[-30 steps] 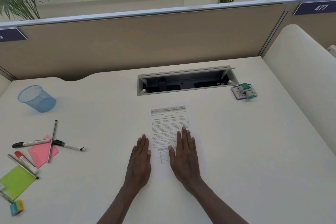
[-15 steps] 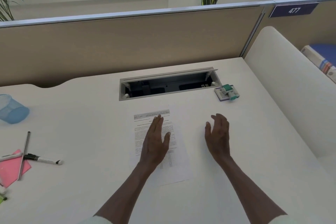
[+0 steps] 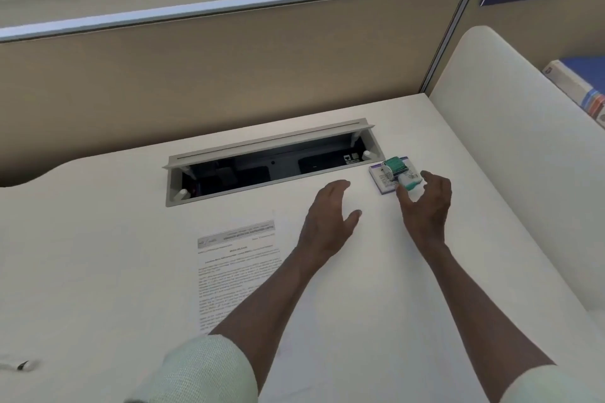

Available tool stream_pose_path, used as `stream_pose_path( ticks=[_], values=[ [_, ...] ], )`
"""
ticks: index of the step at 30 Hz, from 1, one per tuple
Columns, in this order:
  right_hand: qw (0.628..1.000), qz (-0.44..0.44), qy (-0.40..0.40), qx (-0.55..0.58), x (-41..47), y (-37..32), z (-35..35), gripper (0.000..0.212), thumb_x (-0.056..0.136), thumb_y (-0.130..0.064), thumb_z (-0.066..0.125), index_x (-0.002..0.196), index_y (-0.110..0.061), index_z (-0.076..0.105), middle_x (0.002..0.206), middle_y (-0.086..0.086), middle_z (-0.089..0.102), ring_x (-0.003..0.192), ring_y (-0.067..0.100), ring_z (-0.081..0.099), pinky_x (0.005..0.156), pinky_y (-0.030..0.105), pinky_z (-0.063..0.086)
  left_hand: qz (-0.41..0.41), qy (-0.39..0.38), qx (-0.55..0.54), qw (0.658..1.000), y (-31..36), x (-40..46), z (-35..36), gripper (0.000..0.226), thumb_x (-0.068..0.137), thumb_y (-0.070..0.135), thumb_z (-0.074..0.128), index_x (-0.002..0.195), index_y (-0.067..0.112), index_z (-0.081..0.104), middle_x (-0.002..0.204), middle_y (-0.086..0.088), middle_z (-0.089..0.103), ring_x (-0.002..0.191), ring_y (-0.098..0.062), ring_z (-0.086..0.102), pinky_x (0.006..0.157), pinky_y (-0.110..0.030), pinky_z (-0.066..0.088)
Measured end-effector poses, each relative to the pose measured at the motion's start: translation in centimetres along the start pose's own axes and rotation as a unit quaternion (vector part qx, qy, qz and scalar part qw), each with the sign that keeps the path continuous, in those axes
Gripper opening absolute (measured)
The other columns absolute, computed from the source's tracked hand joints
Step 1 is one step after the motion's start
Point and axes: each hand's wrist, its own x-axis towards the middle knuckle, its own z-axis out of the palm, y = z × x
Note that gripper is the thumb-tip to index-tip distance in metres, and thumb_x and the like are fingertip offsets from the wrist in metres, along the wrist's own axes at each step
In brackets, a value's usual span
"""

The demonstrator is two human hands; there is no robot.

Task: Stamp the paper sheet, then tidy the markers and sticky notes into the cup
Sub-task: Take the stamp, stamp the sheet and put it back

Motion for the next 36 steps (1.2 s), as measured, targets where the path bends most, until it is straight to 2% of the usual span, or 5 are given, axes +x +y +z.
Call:
stream_pose_path(
  ticks=[9, 15, 21, 30, 36],
  values=[
    [0.999, -0.001, 0.019, 0.029, 1.0, 1.2, 1.2, 0.032, 0.085, -0.019, 0.075, 0.109, -0.002, 0.065, 0.104, 0.014, 0.062, 0.088, 0.028, 0.061, 0.073, 0.032, 0.051, 0.040, -0.083, 0.051, 0.994, 1.1, 6.6, 4.2, 0.087, 0.085, 0.038, 0.070, 0.153, 0.011, 0.023, 0.160, -0.003, 0.025, 0.147, -0.015, 0.020, 0.116, -0.025, 0.020],
    [0.982, 0.079, 0.085, 0.150, 1.3, -0.3, 0.6, 0.024, 0.085, -0.021, 0.075, 0.103, -0.008, 0.067, 0.090, -0.001, 0.067, 0.071, 0.005, 0.060, 0.065, 0.005, 0.044, 0.052, -0.086, 0.067, 0.993, 0.7, 8.1, 5.3, 0.089, 0.082, 0.047, 0.071, 0.152, 0.011, 0.027, 0.158, -0.005, 0.028, 0.146, -0.019, 0.023, 0.115, -0.031, 0.027],
    [0.971, 0.077, 0.130, 0.185, 2.9, -1.3, -1.0, 0.026, 0.083, -0.027, 0.073, 0.101, -0.009, 0.068, 0.097, 0.003, 0.070, 0.079, 0.008, 0.064, 0.069, 0.017, 0.052, 0.063, -0.089, 0.072, 0.991, 0.6, 9.2, 5.1, 0.078, 0.086, 0.044, 0.068, 0.148, 0.012, 0.035, 0.151, -0.006, 0.040, 0.139, -0.022, 0.035, 0.110, -0.033, 0.033],
    [0.968, 0.047, 0.172, 0.176, 3.5, -2.1, -3.2, 0.029, 0.093, -0.031, 0.064, 0.107, -0.006, 0.061, 0.096, -0.003, 0.068, 0.087, 0.011, 0.069, 0.067, 0.007, 0.047, 0.001, -0.110, -0.049, 0.993, 1.3, 10.4, 3.7, 0.046, 0.094, 0.049, 0.053, 0.121, 0.013, 0.063, 0.122, -0.003, 0.066, 0.114, -0.020, 0.058, 0.094, -0.035, 0.045],
    [0.996, -0.048, 0.072, 0.027, 3.3, -2.0, -2.2, 0.036, 0.097, -0.033, 0.060, 0.117, -0.004, 0.057, 0.093, 0.011, 0.070, 0.080, 0.025, 0.066, 0.071, 0.024, 0.047, -0.064, -0.107, -0.163, 0.979, 1.8, 12.0, 3.1, 0.036, 0.098, 0.042, 0.049, 0.116, 0.017, 0.068, 0.119, 0.004, 0.069, 0.110, -0.011, 0.060, 0.093, -0.025, 0.044]
  ],
)
